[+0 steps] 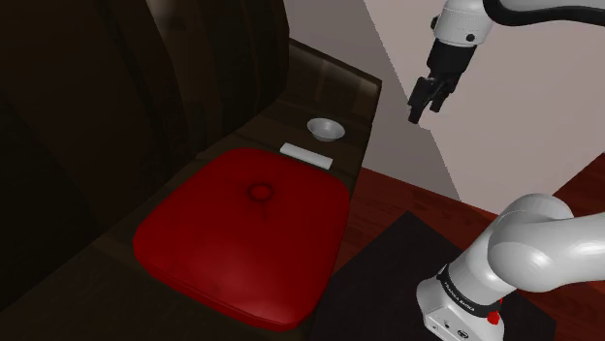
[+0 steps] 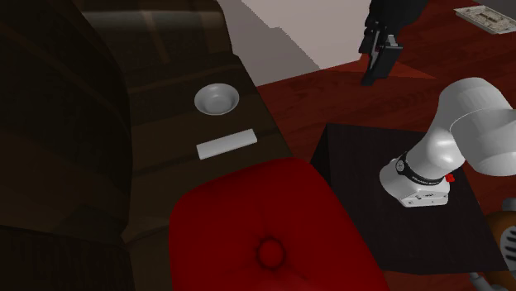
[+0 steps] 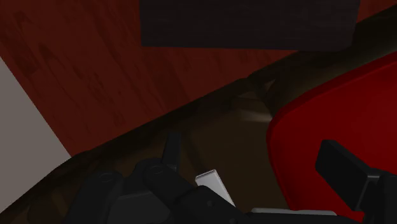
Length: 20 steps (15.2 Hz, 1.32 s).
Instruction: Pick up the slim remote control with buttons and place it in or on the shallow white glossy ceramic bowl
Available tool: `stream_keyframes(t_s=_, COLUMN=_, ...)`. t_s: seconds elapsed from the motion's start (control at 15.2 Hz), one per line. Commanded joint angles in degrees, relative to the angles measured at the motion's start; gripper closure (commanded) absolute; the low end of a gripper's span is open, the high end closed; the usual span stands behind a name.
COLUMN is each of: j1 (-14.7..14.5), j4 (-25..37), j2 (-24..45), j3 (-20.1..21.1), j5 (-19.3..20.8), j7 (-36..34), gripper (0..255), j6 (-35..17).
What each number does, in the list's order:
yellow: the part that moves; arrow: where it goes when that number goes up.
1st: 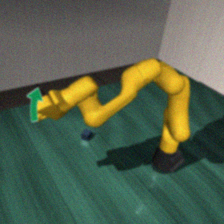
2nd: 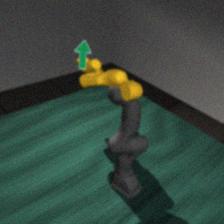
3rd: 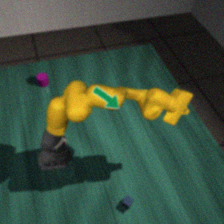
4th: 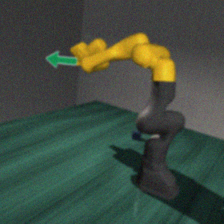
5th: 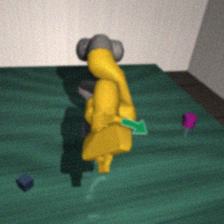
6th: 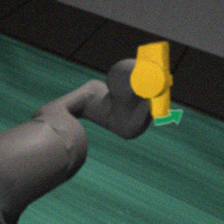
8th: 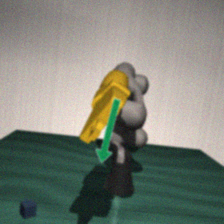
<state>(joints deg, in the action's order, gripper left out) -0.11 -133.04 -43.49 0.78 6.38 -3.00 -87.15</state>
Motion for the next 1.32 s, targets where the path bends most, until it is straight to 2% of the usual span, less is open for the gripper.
stream_keyframes(t_s=0.0, j1=0.0, j4=0.0, j2=0.0, j3=0.0, j5=0.0, j7=0.0, gripper=0, j6=0.0)
stream_keyframes(t_s=0.59, j1=-1.0, j4=-1.9, j2=14.2, j3=-3.9, j5=0.5, j7=5.6, gripper=0, j6=-17.0)
stream_keyframes(t_s=1.25, j1=-2.3, j4=3.8, j2=34.3, j3=-6.7, j5=-1.9, j7=12.9, gripper=0, j6=-32.3)
